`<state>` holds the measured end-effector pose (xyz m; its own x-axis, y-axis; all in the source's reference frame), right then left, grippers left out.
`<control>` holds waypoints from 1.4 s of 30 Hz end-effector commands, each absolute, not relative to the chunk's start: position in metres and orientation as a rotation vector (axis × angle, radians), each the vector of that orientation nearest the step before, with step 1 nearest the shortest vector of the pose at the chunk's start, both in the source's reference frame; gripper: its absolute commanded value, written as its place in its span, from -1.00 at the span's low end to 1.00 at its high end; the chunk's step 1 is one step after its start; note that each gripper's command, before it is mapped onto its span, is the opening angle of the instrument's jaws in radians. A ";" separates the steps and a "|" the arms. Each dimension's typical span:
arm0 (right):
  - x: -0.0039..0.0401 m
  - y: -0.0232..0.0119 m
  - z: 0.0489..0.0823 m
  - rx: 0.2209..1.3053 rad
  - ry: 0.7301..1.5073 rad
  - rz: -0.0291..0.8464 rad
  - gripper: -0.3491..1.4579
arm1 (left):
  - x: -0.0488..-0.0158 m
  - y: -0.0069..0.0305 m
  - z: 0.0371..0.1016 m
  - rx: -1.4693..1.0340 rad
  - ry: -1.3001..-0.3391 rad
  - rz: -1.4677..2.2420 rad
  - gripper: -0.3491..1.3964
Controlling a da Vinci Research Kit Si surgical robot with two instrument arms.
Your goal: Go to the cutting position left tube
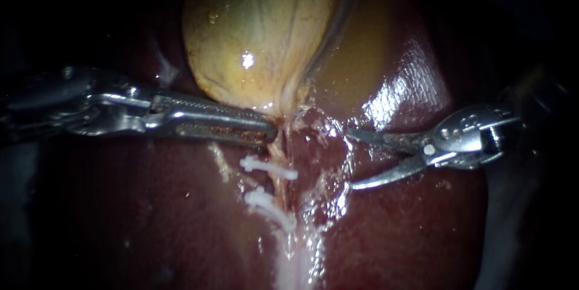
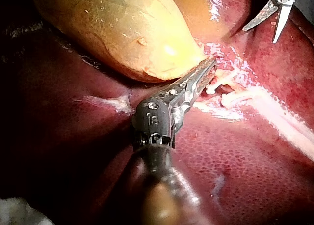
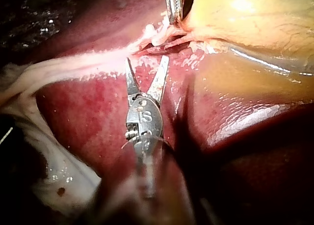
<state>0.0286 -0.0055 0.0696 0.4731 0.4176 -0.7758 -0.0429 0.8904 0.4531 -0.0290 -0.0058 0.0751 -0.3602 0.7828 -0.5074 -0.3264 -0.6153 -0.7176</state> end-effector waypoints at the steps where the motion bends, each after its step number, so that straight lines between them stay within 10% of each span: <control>1: 0.0286 -0.0055 0.0696 0.401 1.047 0.291 0.97 | -0.0289 -0.0058 0.0750 -1.140 -0.670 2.024 -1.00; 42: 0.0346 -0.0084 0.0714 0.425 1.070 0.269 0.97 | -0.0244 -0.0054 0.0678 -1.141 -0.661 1.992 -1.00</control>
